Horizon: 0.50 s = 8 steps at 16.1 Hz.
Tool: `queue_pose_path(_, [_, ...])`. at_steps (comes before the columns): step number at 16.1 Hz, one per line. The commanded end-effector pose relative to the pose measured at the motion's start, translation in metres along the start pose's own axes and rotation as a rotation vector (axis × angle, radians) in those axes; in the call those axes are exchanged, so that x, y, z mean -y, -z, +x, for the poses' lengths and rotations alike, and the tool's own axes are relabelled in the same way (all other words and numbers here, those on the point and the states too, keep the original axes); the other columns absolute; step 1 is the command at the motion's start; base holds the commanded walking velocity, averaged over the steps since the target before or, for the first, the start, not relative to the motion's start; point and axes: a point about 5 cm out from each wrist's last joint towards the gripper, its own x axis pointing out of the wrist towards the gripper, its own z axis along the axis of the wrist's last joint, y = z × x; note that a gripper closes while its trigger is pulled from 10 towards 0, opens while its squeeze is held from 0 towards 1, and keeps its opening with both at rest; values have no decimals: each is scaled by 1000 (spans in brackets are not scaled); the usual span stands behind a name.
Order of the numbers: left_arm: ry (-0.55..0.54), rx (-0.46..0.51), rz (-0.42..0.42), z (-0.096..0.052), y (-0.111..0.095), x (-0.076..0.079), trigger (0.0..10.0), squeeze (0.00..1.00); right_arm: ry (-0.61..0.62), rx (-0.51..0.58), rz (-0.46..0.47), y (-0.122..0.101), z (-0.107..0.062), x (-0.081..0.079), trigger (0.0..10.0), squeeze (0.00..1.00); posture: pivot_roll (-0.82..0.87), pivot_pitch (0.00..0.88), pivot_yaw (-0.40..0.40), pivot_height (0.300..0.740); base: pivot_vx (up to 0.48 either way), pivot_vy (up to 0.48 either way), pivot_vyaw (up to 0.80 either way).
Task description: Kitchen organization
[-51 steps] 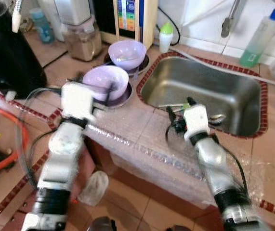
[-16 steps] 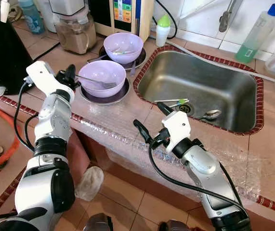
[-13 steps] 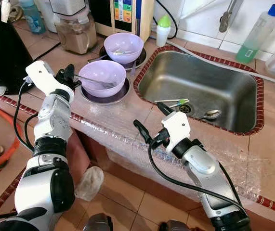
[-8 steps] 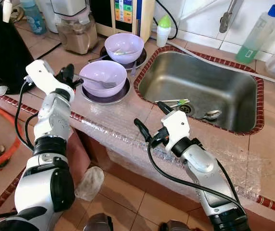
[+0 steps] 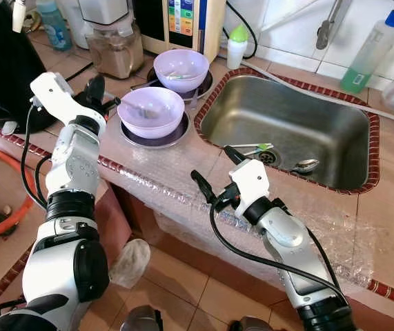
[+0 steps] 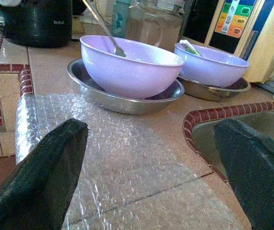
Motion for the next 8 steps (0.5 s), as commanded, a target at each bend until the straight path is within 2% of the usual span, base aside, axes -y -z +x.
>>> queue_pose_path(1, [77,53,-2,2,-13,13,0,0,17,16,-15,-2,2,3,10000,0,-10,31,53,740,0,0,0])
queue_pose_path(5, [226,54,17,-1,-18,39,0,0,83,27,-52,-2,5,11,10000,0,-8,25,57,740,0,0,0])
queue_pose_path(6, [234,53,18,-1,-18,41,0,0,88,29,-54,-2,5,12,10000,0,-8,25,57,740,0,0,0])
queue_pose_path(8, [360,26,48,-7,-15,69,0,0,130,66,-124,-10,7,19,10000,0,-7,28,54,740,0,0,0])
